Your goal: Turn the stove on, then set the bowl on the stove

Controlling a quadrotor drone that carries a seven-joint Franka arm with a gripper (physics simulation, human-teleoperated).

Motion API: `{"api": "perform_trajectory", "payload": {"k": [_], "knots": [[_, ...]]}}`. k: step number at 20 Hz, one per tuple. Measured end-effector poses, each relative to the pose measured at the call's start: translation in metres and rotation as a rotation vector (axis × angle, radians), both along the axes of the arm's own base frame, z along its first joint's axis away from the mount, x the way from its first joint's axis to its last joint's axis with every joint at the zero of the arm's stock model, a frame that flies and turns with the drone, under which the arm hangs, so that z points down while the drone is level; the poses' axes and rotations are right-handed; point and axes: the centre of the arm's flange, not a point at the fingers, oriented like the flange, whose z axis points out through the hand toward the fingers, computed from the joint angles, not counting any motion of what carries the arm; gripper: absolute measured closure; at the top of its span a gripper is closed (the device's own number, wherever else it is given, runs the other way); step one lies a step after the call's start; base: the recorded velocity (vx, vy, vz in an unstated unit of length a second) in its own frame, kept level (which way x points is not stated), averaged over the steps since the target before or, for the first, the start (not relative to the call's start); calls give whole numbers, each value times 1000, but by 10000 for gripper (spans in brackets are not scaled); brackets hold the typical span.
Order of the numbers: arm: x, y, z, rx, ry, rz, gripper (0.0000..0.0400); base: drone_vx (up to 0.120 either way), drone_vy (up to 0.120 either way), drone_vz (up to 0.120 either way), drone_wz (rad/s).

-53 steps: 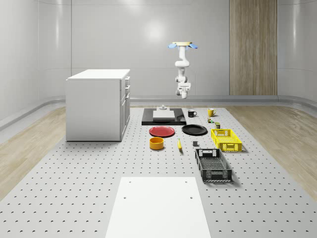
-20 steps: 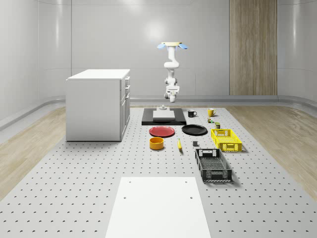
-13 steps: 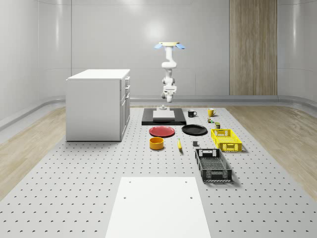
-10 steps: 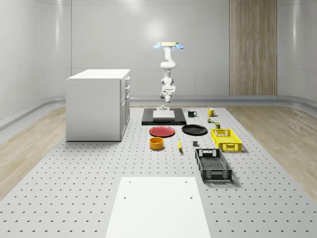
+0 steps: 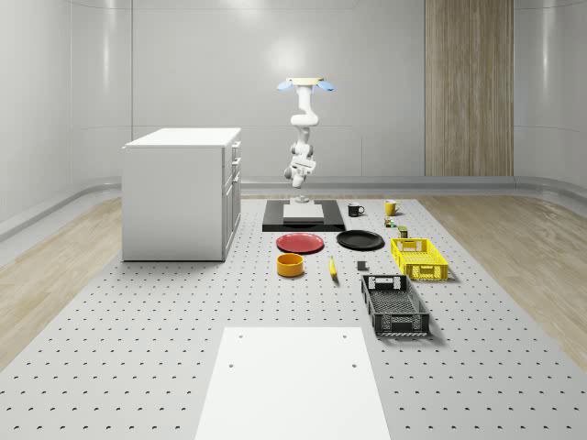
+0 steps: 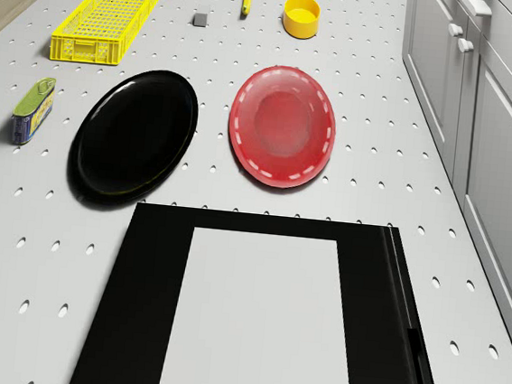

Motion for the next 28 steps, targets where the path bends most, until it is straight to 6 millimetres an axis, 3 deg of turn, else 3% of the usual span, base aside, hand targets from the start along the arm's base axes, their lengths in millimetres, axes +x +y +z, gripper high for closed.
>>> {"api": "perform_trajectory", "payload": {"k": [5, 10, 14, 18, 22, 28], "knots": [[0, 36, -24, -440, -2, -14, 0, 0, -32, 0, 0], [3, 64, -93, -1208, -2, -40, 0, 0, 0, -24, 0], [5, 43, -154, -1863, 0, -63, 0, 0, 0, -120, 0], [6, 10, -182, -2309, 2, -77, 0, 0, 0, -120, 0], [6, -12, -191, -2550, 3, -80, 0, 0, 0, -120, 0], [6, -27, -194, -2704, 4, -80, 0, 0, 0, -120, 0]]}}
